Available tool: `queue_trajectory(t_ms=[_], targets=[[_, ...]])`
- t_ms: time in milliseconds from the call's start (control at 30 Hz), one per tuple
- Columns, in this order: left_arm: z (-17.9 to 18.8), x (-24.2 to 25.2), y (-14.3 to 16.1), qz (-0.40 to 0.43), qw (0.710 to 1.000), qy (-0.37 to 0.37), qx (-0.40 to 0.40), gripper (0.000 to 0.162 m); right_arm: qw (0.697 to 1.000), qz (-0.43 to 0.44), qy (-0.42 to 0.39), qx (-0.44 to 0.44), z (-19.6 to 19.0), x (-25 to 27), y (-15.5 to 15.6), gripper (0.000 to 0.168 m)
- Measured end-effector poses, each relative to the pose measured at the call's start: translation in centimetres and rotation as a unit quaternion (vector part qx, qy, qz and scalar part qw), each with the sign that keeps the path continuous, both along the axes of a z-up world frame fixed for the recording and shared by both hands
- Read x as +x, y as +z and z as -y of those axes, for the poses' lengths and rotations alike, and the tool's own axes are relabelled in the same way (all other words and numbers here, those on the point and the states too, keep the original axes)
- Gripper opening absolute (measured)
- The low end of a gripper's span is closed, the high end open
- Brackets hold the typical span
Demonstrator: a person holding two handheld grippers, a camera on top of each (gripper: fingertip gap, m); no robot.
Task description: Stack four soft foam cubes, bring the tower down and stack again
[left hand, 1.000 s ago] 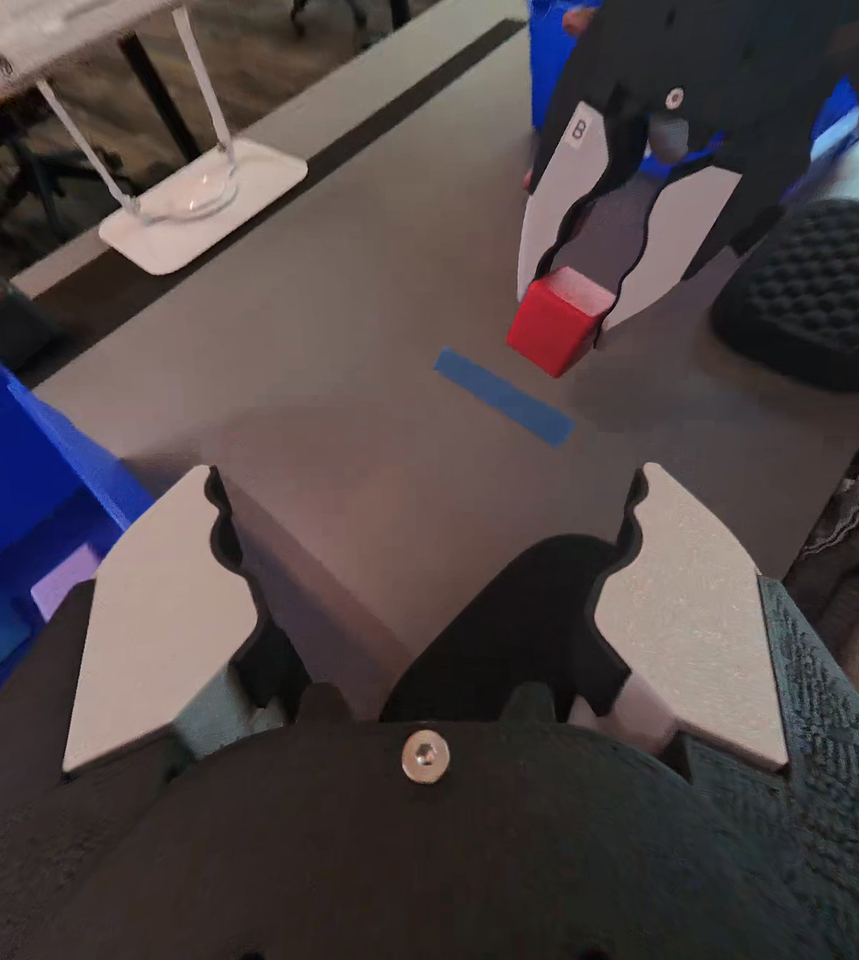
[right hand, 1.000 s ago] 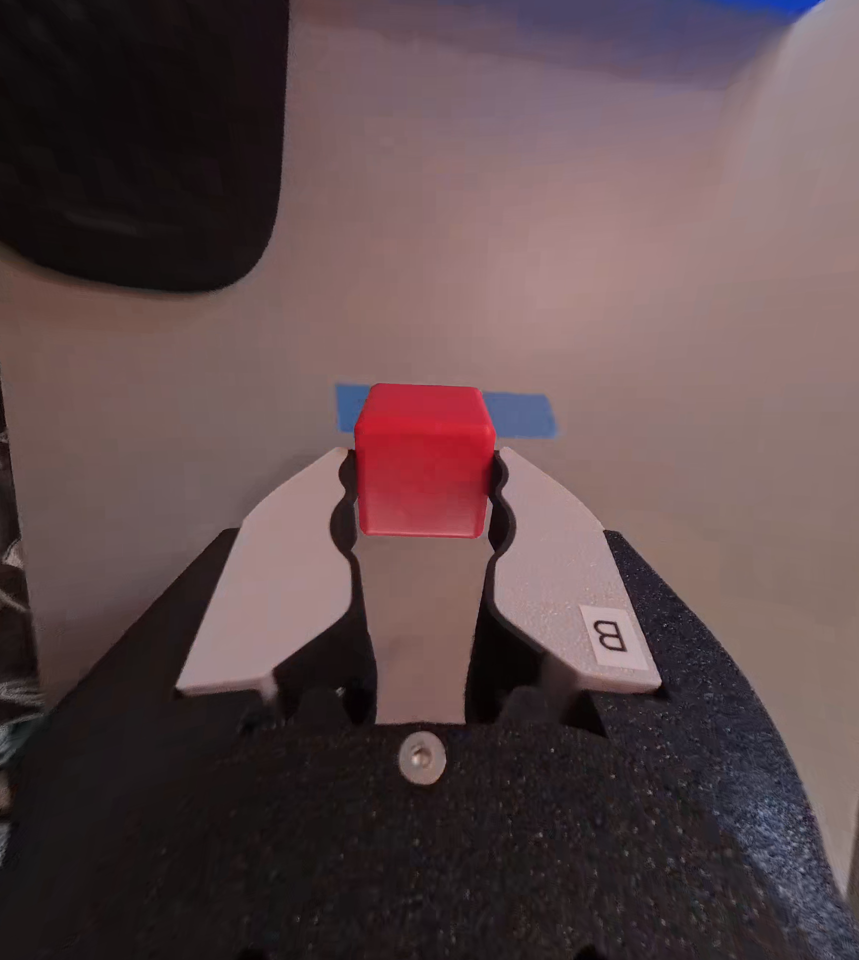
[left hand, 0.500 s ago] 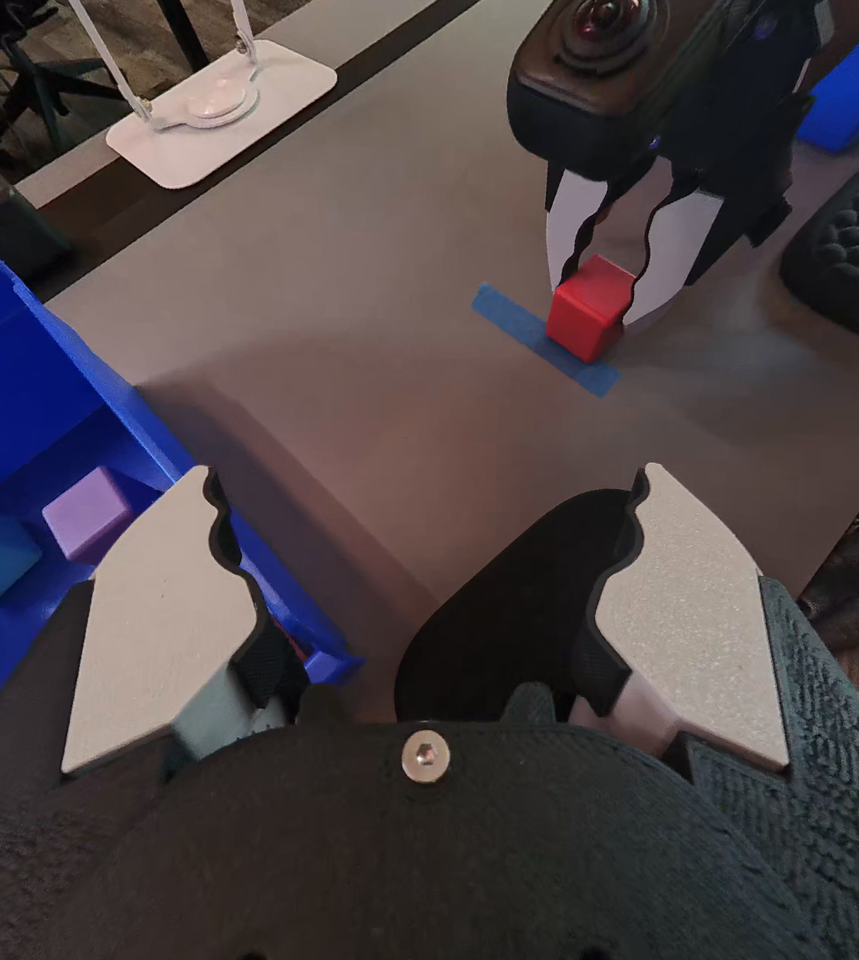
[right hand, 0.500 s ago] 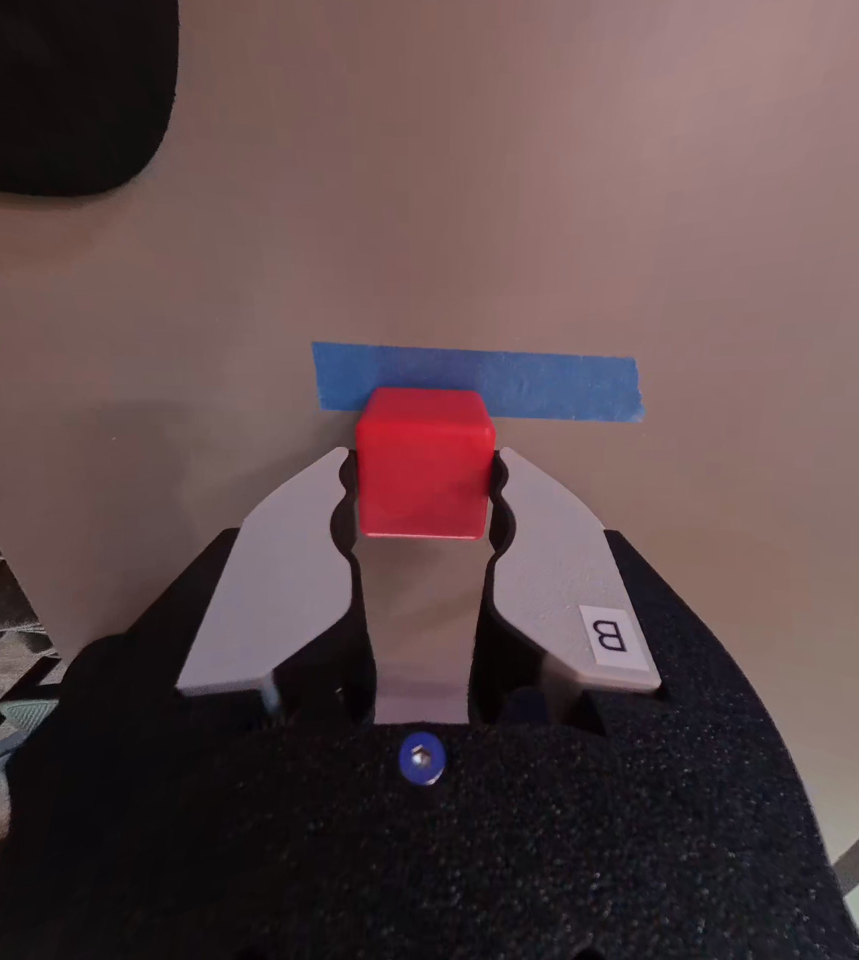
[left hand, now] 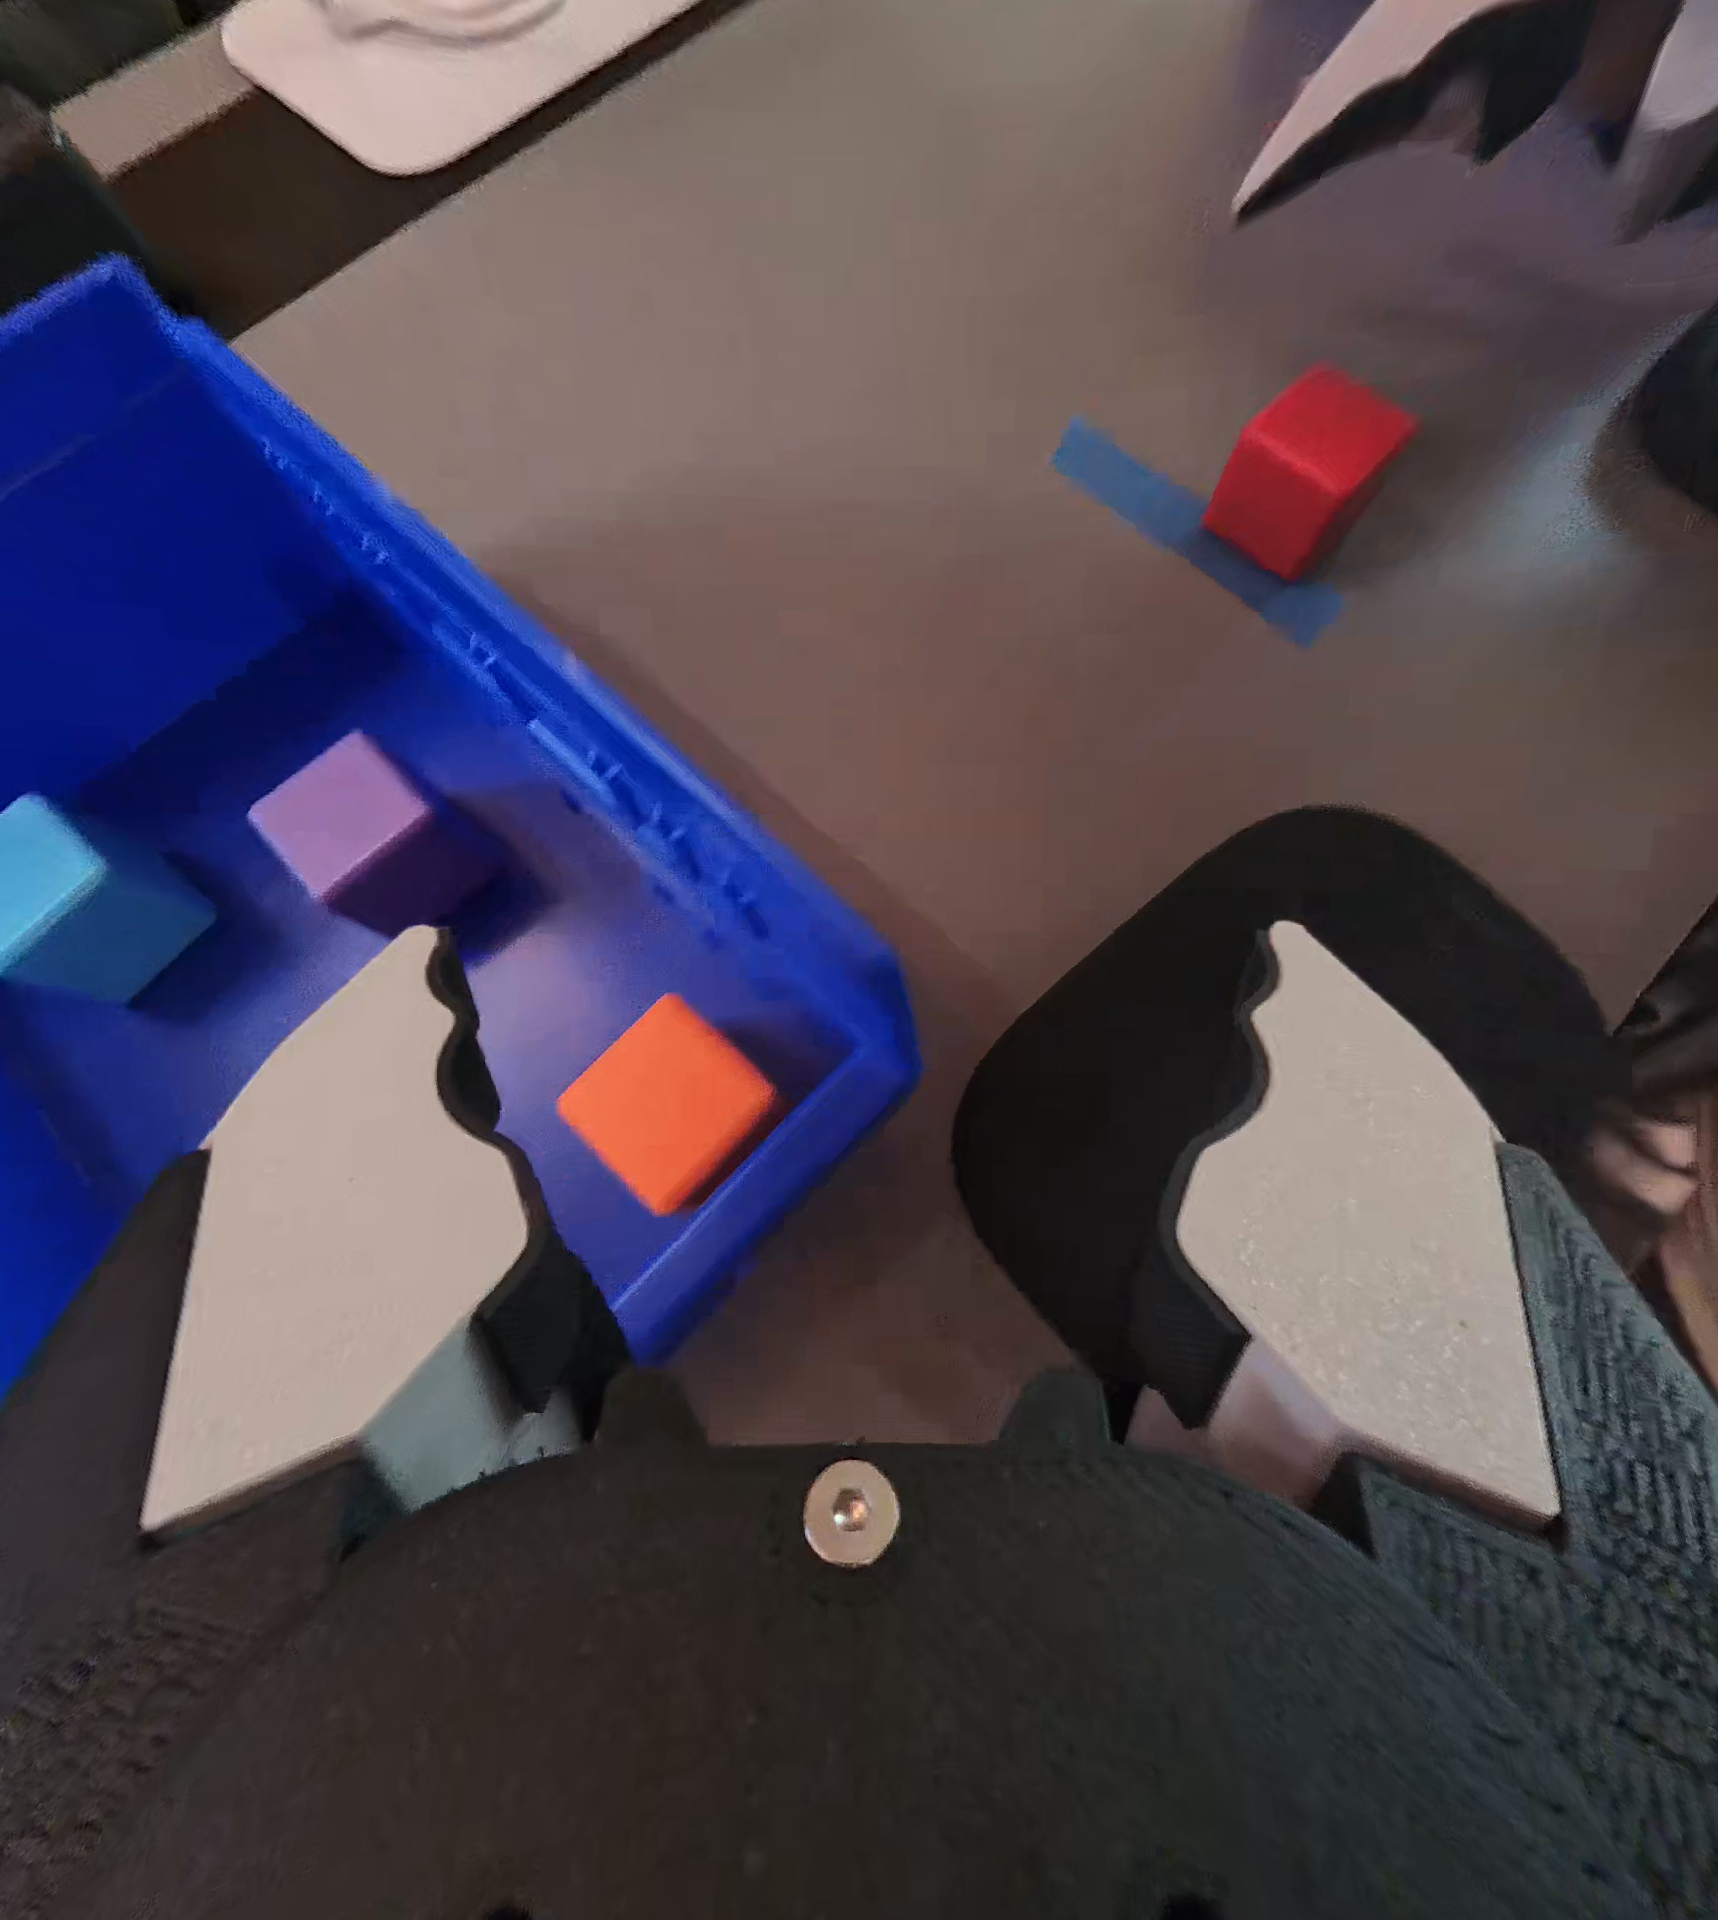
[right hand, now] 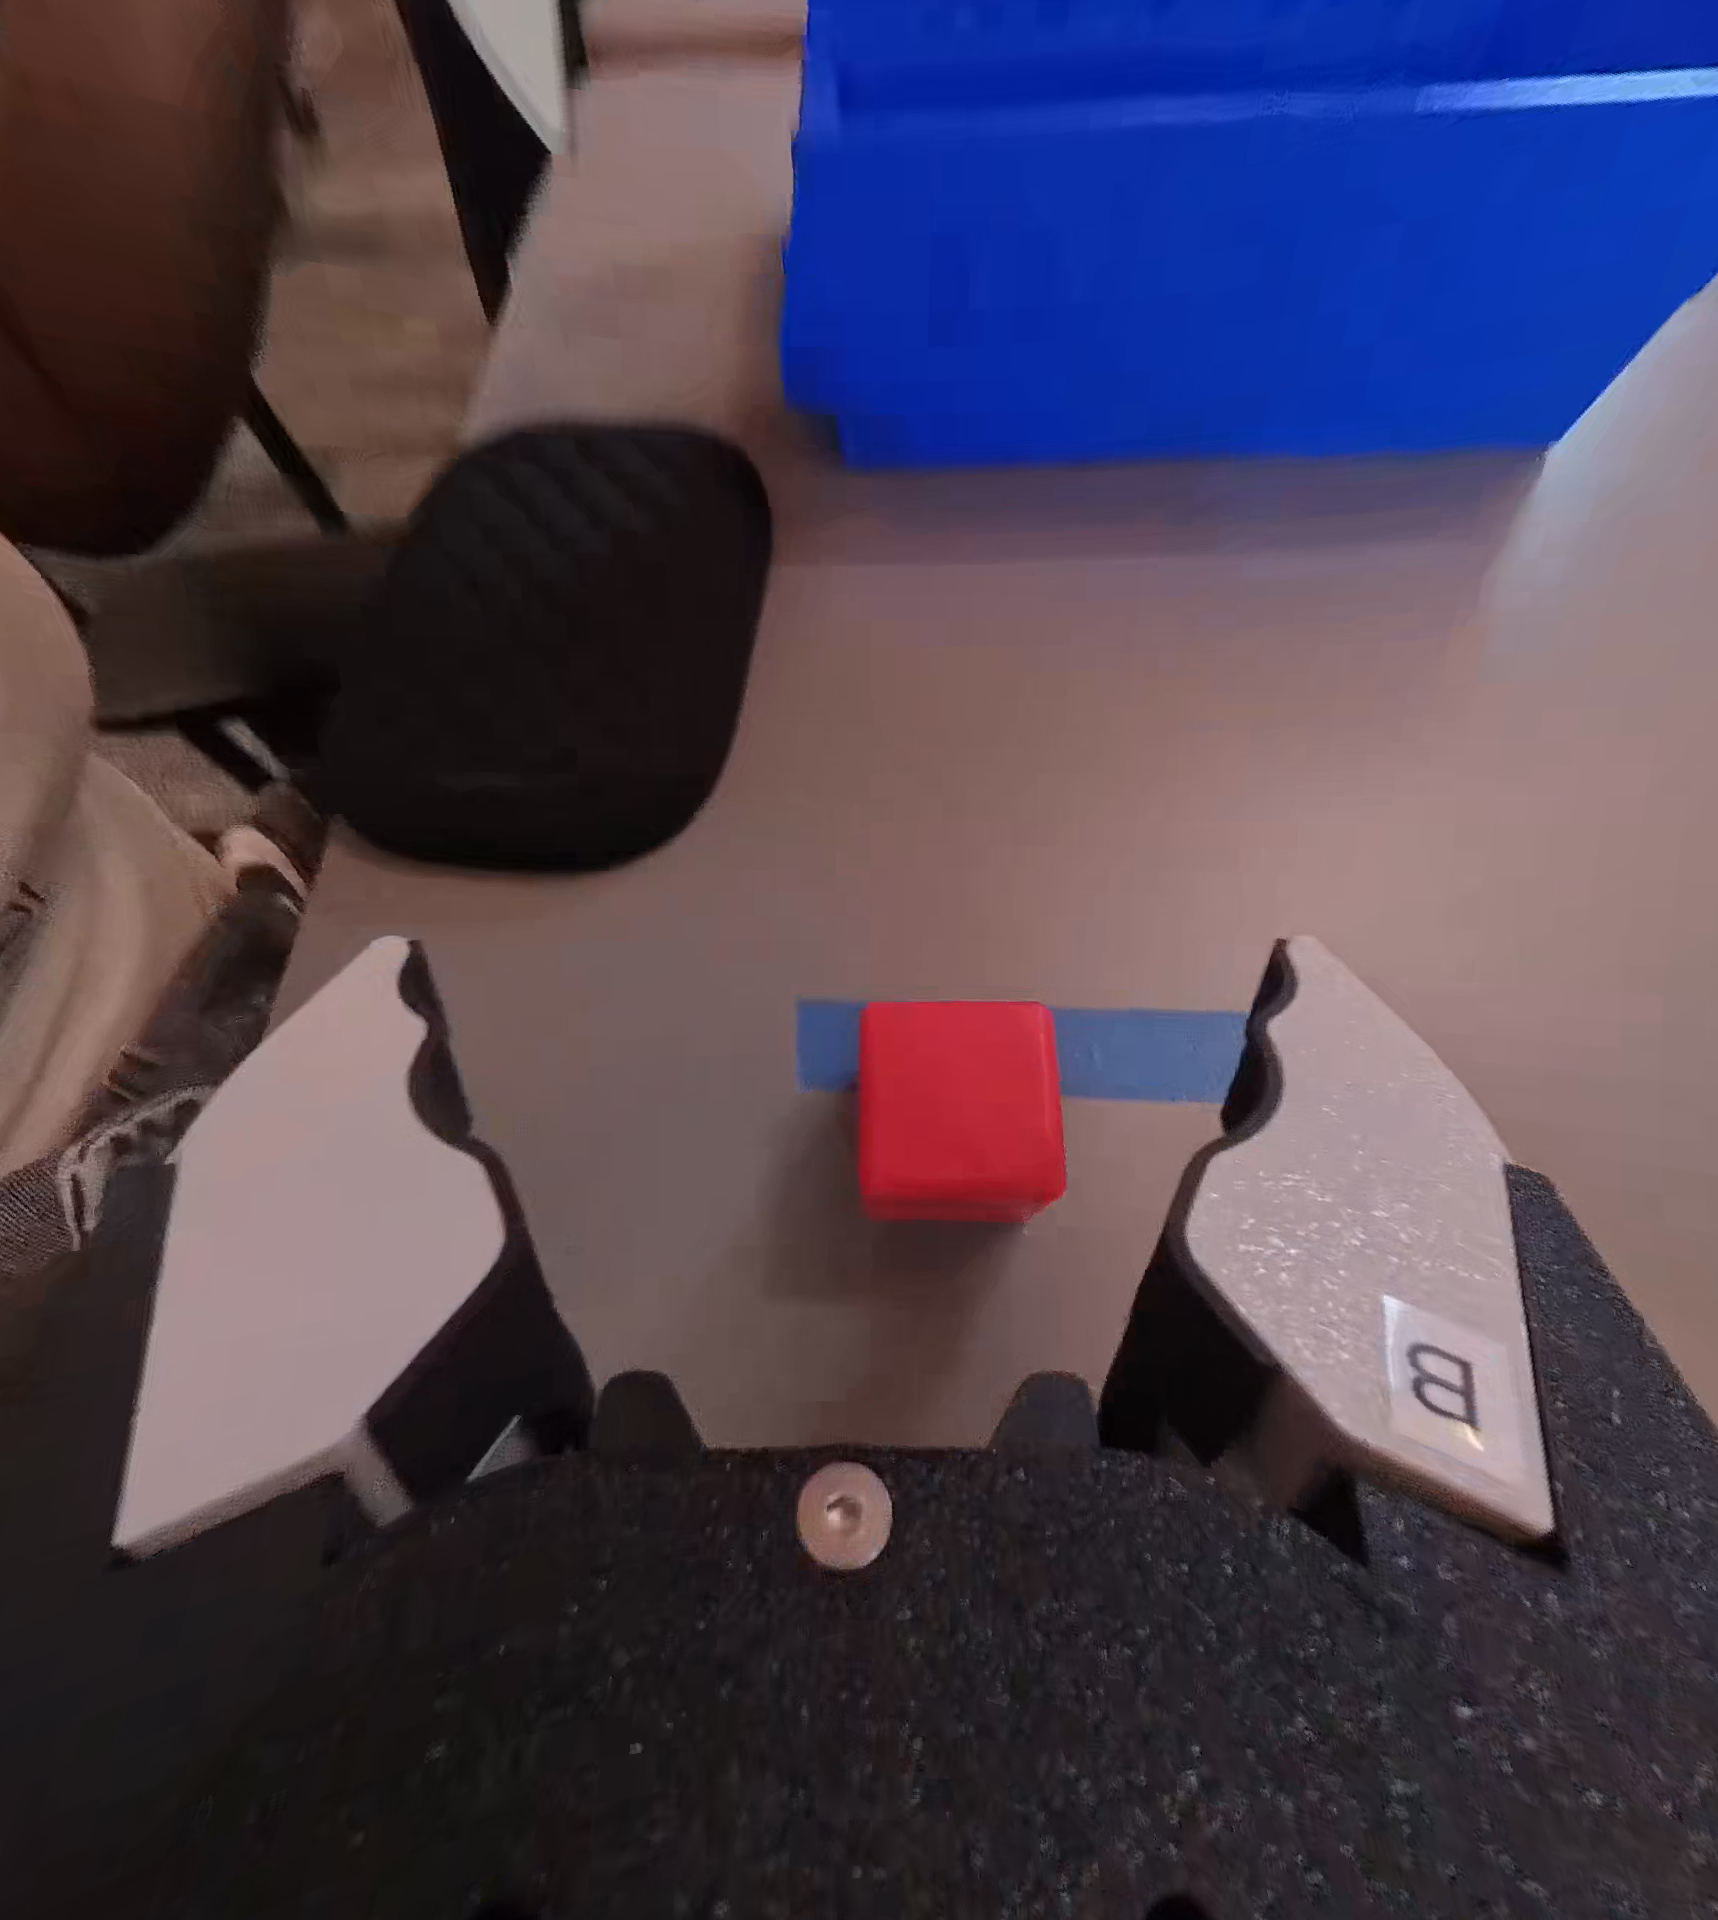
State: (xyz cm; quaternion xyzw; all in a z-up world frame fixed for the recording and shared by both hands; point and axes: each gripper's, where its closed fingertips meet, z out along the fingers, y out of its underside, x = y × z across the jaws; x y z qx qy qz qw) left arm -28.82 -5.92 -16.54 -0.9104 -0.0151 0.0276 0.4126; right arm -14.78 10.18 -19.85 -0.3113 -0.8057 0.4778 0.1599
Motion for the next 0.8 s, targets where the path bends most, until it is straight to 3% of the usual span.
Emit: queue_trajectory(t_ms=[100, 167, 333, 567, 600, 667, 800], targets=[[2.0, -2.5, -1.4, 0.016, 0.998, -0.012, -0.066, 0.099, 0.998, -0.04, -0.019, -0.05, -0.7, 0.3, 0.9, 0.146], [2.7, -4.3, -2.5, 0.041, 0.993, -0.002, -0.108, 0.09, 0.996, -0.053, -0.033, -0.067, -1.3, 0.2, 1.4, 0.146], [3.0, -4.8, -5.8, 0.172, 0.962, 0.068, -0.2, 0.087, 0.995, -0.072, -0.06, -0.035, -2.4, -0.5, 1.3, 0.147], [3.3, -6.2, -9.3, 0.148, 0.95, 0.133, -0.239, 0.095, 0.991, -0.103, -0.081, -0.022, -3.3, -0.9, 1.9, 0.146], [3.2, -5.9, -9.4, 0.156, 0.949, 0.129, -0.243, 0.092, 0.99, -0.108, -0.084, -0.023, -3.4, -1.0, 2.1, 0.146], [2.6, -4.6, -9.3, 0.2, 0.947, 0.099, -0.232, 0.063, 0.989, -0.114, -0.089, -0.023, -3.6, -1.1, 2.2, 0.146], [2.9, -5.9, -9.1, 0.179, 0.953, 0.129, -0.206, 0.06, 0.989, -0.114, -0.093, -0.005, -3.7, -1.2, 1.6, 0.145]])
